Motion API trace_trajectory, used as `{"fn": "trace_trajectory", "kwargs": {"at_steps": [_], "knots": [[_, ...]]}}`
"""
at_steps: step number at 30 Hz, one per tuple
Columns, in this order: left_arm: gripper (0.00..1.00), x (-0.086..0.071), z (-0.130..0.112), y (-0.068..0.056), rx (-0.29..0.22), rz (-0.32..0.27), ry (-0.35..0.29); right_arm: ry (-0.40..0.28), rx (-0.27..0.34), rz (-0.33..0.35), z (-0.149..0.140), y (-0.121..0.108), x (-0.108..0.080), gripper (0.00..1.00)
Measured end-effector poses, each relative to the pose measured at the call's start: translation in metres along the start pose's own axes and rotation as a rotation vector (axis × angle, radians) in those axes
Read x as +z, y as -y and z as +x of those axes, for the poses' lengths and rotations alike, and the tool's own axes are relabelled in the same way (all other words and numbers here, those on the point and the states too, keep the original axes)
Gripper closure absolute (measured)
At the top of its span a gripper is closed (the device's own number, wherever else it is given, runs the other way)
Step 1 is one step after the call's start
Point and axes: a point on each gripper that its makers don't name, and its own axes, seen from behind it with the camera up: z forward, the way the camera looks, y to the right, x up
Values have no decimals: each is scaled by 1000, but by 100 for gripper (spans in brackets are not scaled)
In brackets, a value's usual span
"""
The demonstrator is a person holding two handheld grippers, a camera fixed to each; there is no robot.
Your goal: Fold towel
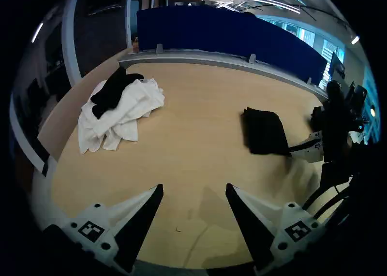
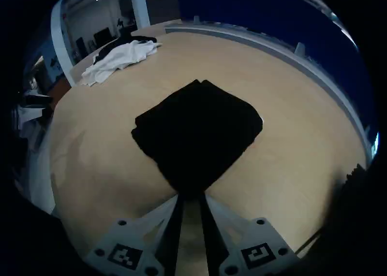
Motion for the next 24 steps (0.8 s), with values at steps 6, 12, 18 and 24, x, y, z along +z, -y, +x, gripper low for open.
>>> {"fn": "trace_trajectory", "kwargs": {"at_steps": [6,12,18,24], "knots": [[4,0,0,0,-3,0,0,2,-10,-3,-3,1,0,69],[4,0,-1,-1,-1,-2,0,-1,0,-9,-3,-4,1,86],[4,1,-1,-2,-2,1,1,-6,-8,-37,-1,-11,-3,97],[4,1,0,-3,-5,0,1,-35,7,-18,8,-10,-8,98]]}}
